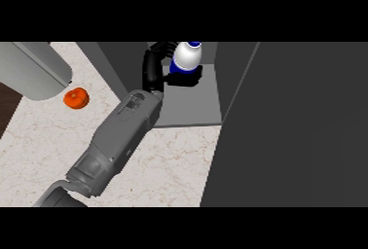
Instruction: Pick up the bottled water, place it into the cabinet and close the cabinet
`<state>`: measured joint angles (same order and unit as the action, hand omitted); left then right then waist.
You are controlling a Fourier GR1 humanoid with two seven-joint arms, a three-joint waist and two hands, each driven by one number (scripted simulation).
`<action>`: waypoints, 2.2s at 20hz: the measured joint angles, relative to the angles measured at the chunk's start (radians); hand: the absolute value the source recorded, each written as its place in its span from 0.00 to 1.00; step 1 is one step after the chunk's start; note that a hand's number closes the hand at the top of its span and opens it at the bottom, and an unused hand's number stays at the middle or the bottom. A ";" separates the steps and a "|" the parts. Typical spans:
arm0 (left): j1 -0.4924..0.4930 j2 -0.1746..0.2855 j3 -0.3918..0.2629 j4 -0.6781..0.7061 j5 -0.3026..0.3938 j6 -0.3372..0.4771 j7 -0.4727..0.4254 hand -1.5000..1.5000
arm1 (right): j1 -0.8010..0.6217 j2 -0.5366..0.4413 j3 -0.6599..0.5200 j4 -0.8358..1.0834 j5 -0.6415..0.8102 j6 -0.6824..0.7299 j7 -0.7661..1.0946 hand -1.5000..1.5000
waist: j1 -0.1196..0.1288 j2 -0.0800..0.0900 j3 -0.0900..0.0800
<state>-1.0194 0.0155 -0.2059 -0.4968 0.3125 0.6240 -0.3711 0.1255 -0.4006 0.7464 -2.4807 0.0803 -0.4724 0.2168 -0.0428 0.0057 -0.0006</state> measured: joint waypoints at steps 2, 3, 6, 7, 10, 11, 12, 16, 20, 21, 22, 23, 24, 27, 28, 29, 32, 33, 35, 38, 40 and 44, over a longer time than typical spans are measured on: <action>-0.012 -0.005 0.002 0.051 -0.011 0.016 -0.003 1.00 | 0.007 0.004 0.009 0.003 -0.002 -0.004 -0.009 0.00 | 0.001 0.001 0.000; -0.022 -0.004 0.010 0.077 -0.014 0.025 -0.006 1.00 | 0.014 0.000 0.013 0.001 -0.002 -0.007 -0.011 0.00 | -0.001 0.001 0.000; -0.047 -0.005 0.027 0.142 -0.019 0.031 -0.017 1.00 | 0.009 0.006 0.020 0.006 -0.004 -0.008 -0.014 0.00 | -0.004 0.003 0.000; -0.035 -0.007 0.024 0.153 -0.012 0.039 -0.035 1.00 | 0.010 0.002 0.022 0.005 -0.005 -0.006 -0.015 0.00 | -0.009 0.004 0.000; -0.058 -0.012 0.047 0.214 -0.006 0.042 -0.063 1.00 | 0.005 0.003 0.022 0.009 -0.008 -0.003 -0.026 0.00 | -0.016 0.009 0.000; -0.069 -0.012 0.057 0.231 -0.004 0.040 -0.068 1.00 | 0.000 0.006 0.020 0.011 -0.010 -0.002 -0.025 0.00 | -0.016 0.010 0.000; -0.064 -0.013 0.063 0.245 -0.003 0.040 -0.082 1.00 | -0.001 0.001 0.016 0.009 -0.010 0.000 -0.025 0.00 | -0.017 0.010 0.000; -0.069 -0.010 0.081 0.299 -0.008 0.059 -0.117 1.00 | 0.010 -0.016 0.017 0.002 -0.013 0.000 -0.034 0.00 | -0.025 0.012 -0.001; -0.080 -0.010 0.078 0.353 -0.030 0.086 -0.135 0.00 | 0.017 -0.022 0.013 0.002 -0.020 0.004 -0.055 0.00 | -0.029 0.015 0.000; -0.089 -0.009 0.074 0.368 -0.039 0.092 -0.130 0.00 | 0.015 -0.021 0.014 0.005 -0.022 0.005 -0.057 0.00 | -0.030 0.016 0.000; -0.095 -0.004 0.069 0.383 -0.047 0.095 -0.124 0.00 | 0.015 -0.022 0.015 0.006 -0.024 0.008 -0.063 0.00 | -0.031 0.017 0.000; -0.102 -0.004 0.063 0.397 -0.055 0.103 -0.115 0.00 | 0.025 -0.027 0.020 0.005 -0.024 0.006 -0.068 0.00 | -0.033 0.016 0.000; -0.101 -0.006 0.057 0.408 -0.064 0.112 -0.113 0.00 | 0.025 -0.029 0.020 0.004 -0.025 0.007 -0.072 0.00 | -0.032 0.016 0.000; -0.104 -0.008 0.046 0.430 -0.082 0.140 -0.112 0.00 | 0.016 -0.029 0.018 0.003 -0.028 0.007 -0.069 0.00 | -0.037 0.017 0.000; -0.104 -0.010 0.042 0.435 -0.088 0.156 -0.114 0.00 | 0.010 -0.028 0.015 0.004 -0.029 0.009 -0.067 0.00 | -0.037 0.018 -0.001; -0.108 -0.011 0.042 0.439 -0.091 0.164 -0.112 0.00 | 0.009 -0.030 0.009 0.005 -0.031 0.012 -0.069 0.00 | -0.037 0.019 -0.001; -0.107 -0.014 0.044 0.440 -0.095 0.178 -0.117 0.00 | 0.008 -0.033 0.005 0.005 -0.035 0.012 -0.063 0.00 | -0.036 0.020 -0.001; -0.104 -0.014 0.046 0.440 -0.094 0.183 -0.118 0.00 | 0.008 -0.033 0.005 0.006 -0.037 0.013 -0.066 0.00 | -0.039 0.021 -0.001; -0.102 -0.012 0.051 0.438 -0.093 0.178 -0.124 0.00 | 0.009 -0.033 0.009 0.005 -0.037 0.011 -0.066 0.00 | -0.040 0.021 -0.001; -0.095 -0.006 0.063 0.419 -0.086 0.140 -0.148 0.00 | 0.011 -0.038 0.006 0.004 -0.040 0.015 -0.076 0.00 | -0.038 0.020 -0.001; -0.094 -0.007 0.072 0.402 -0.080 0.104 -0.170 0.00 | 0.012 -0.042 0.004 0.003 -0.042 0.019 -0.078 0.00 | -0.036 0.019 -0.001; -0.069 -0.010 0.111 0.332 -0.041 0.002 -0.258 1.00 | 0.026 -0.044 0.010 0.002 -0.045 0.013 -0.088 0.00 | -0.031 0.015 -0.002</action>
<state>-1.0886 0.0053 -0.0945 -0.1648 0.2717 0.6264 -0.6290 0.1510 -0.4443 0.7568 -2.4783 0.0351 -0.4595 0.1292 -0.0738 0.0210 -0.0025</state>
